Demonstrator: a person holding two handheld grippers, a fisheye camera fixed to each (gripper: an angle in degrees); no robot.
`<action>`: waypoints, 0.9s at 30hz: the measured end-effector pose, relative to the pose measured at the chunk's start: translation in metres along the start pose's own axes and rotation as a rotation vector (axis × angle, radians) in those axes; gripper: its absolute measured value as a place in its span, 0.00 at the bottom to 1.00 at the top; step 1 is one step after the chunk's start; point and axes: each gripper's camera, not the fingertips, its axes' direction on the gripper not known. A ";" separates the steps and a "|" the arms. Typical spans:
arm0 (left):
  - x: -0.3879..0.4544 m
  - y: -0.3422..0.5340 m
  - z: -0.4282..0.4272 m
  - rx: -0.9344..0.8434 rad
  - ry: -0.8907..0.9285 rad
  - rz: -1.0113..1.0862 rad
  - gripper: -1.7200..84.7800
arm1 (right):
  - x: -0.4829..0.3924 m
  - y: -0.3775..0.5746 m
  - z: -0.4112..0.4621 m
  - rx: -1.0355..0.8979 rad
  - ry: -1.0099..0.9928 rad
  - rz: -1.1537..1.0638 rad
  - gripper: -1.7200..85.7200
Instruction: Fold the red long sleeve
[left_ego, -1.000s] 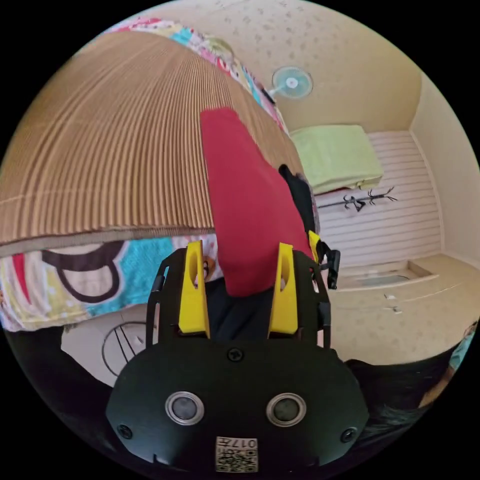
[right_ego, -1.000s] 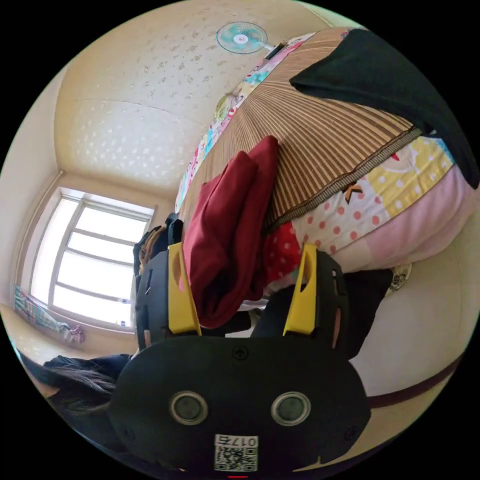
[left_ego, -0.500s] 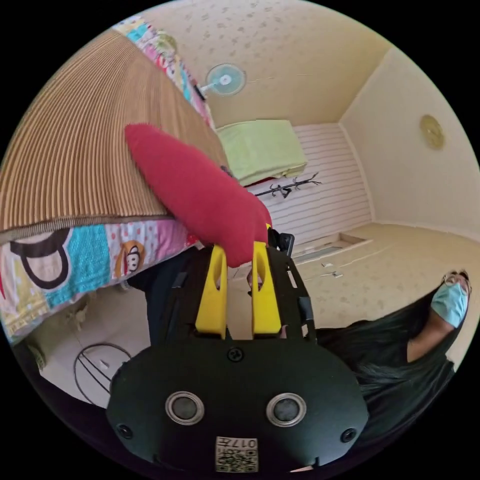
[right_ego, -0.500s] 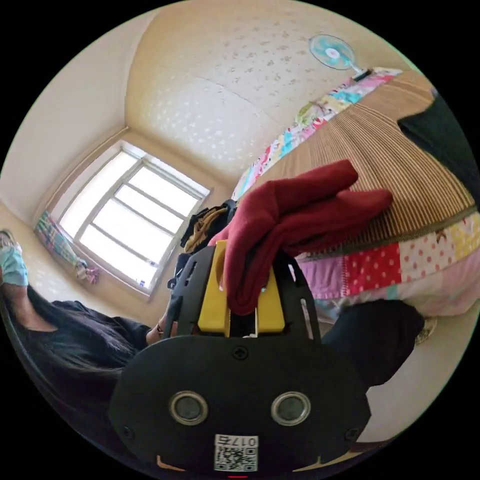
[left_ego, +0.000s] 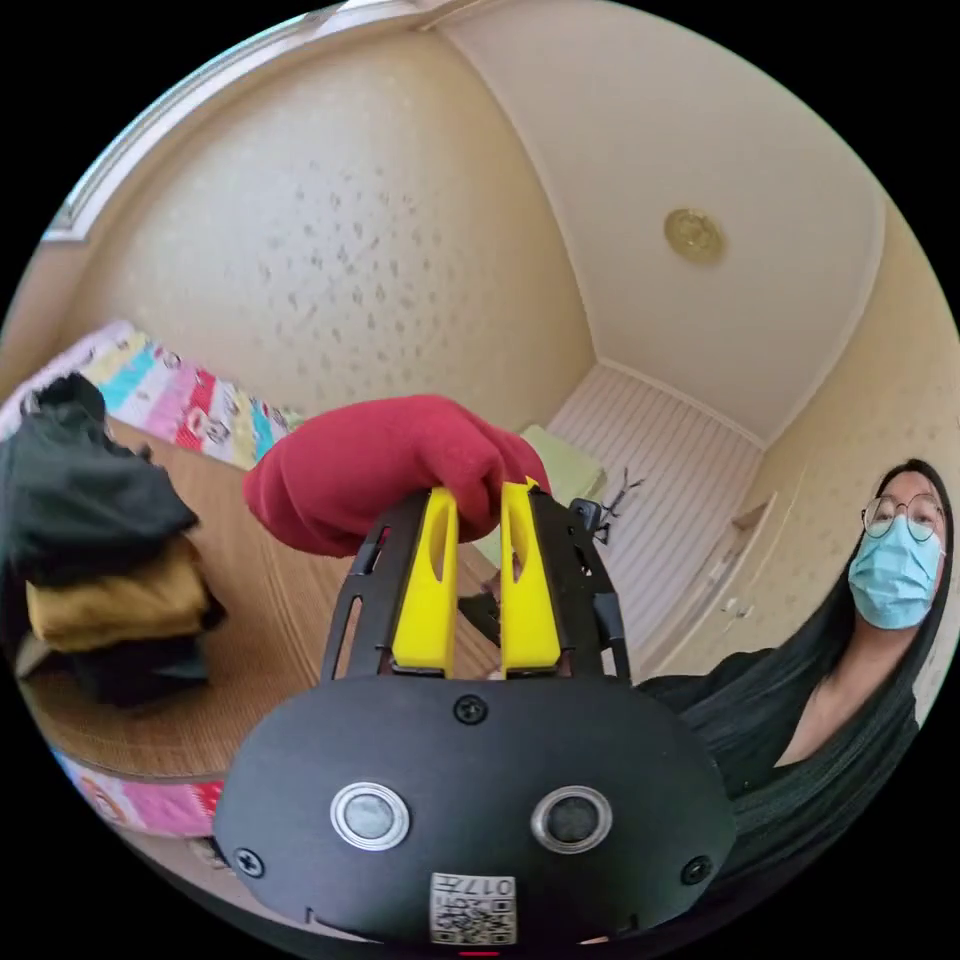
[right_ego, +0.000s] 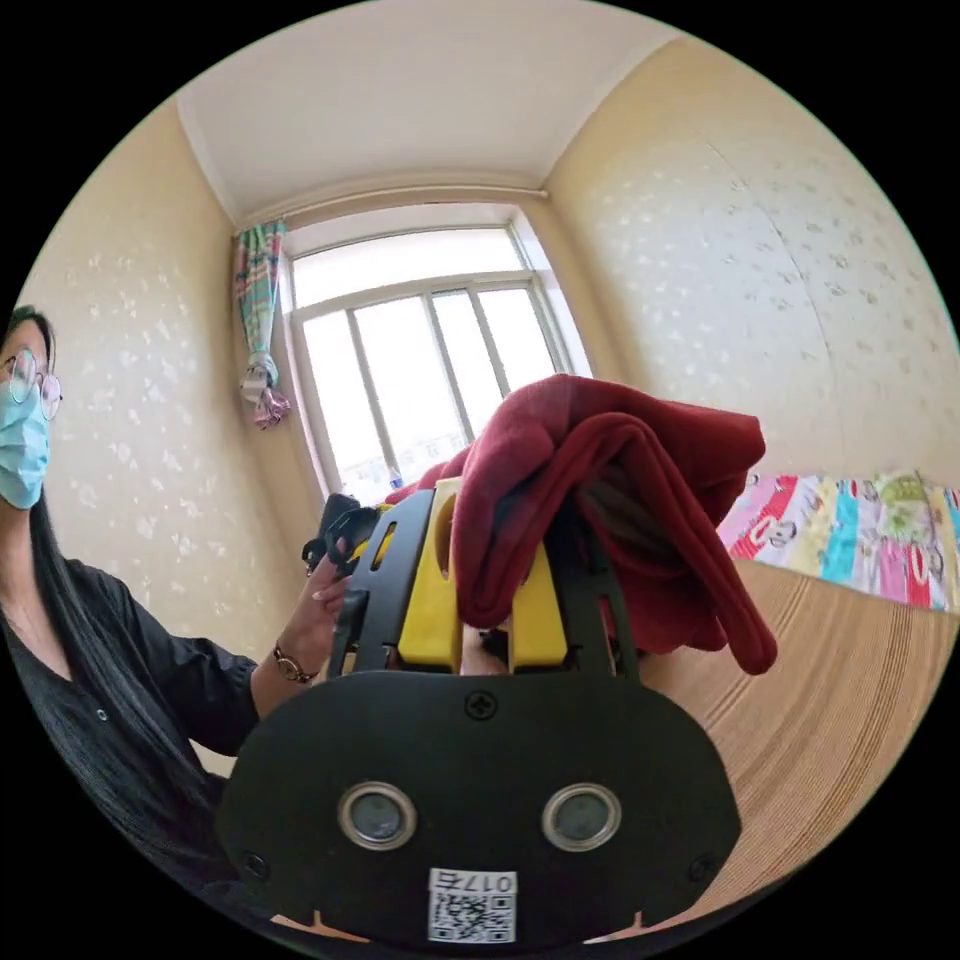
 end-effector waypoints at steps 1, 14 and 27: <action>-0.006 -0.018 -0.021 0.031 -0.071 0.004 0.10 | 0.002 -0.015 0.035 0.011 -0.034 -0.004 0.10; -0.163 0.128 -0.059 -0.147 -0.503 -0.365 0.05 | 0.068 0.142 0.230 -0.339 0.088 0.304 0.08; -0.060 0.293 0.096 -0.623 -0.566 -0.224 0.01 | 0.097 0.328 -0.180 -0.479 0.568 0.811 0.03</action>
